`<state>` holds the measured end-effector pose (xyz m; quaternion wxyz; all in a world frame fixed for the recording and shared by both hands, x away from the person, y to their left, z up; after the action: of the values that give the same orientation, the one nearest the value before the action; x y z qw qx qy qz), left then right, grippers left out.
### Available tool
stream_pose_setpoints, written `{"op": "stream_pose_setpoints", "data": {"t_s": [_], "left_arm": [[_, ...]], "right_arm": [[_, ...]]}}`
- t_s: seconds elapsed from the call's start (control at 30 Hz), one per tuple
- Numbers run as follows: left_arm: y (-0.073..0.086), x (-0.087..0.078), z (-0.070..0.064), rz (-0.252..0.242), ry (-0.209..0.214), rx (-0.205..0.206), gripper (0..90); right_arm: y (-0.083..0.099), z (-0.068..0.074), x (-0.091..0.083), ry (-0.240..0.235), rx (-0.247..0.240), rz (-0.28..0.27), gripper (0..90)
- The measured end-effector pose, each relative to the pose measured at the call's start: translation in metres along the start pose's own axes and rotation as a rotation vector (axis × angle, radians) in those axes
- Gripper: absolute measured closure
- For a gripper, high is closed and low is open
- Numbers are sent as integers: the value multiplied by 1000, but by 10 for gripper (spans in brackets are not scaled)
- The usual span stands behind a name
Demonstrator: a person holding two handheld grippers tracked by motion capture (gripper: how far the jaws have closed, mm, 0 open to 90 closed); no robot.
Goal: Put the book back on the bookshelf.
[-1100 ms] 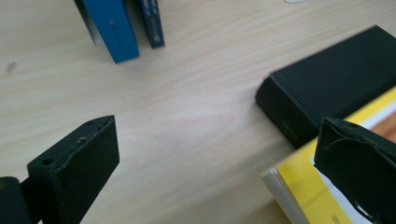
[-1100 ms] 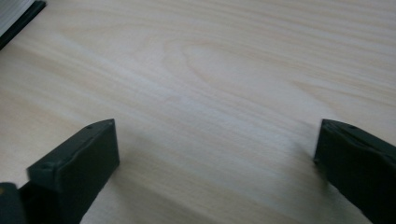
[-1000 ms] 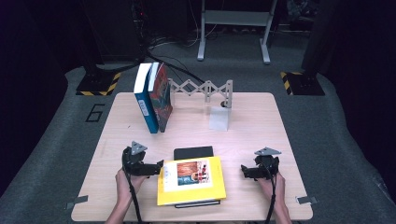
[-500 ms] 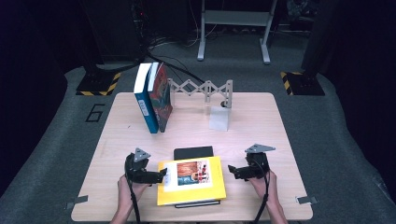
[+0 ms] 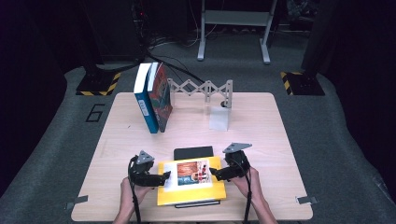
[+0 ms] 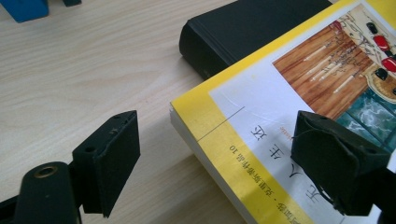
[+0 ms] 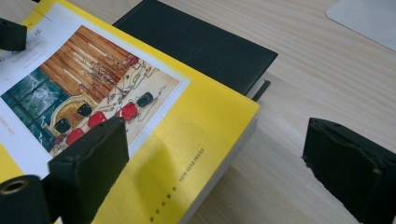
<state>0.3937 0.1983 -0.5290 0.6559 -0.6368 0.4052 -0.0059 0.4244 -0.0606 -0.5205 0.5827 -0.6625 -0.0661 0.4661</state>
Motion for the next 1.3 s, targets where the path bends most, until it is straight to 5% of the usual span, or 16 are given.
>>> {"op": "stream_pose_setpoints", "data": {"t_s": [0.37, 1.3], "left_arm": [[-1, 0, -8, 22, 60, -4, 280], [-13, 18, -6, 9, 87, 4, 339]], "right_arm": [[1, 4, 12, -73, 28, 18, 221], [7, 2, 3, -11, 65, 4, 253]]}}
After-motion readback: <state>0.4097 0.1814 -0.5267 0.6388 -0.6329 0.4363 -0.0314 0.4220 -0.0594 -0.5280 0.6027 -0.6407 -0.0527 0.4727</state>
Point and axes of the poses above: each handheld gripper's, and its own axes: x roughly forward along the jaws, y roughly out of its underside, z roughly to its left, the point moved 7 cm from there along x, roughly forward along the jaws, and after that the axes turned 11 degrees about -z, right-handed, at the moved point
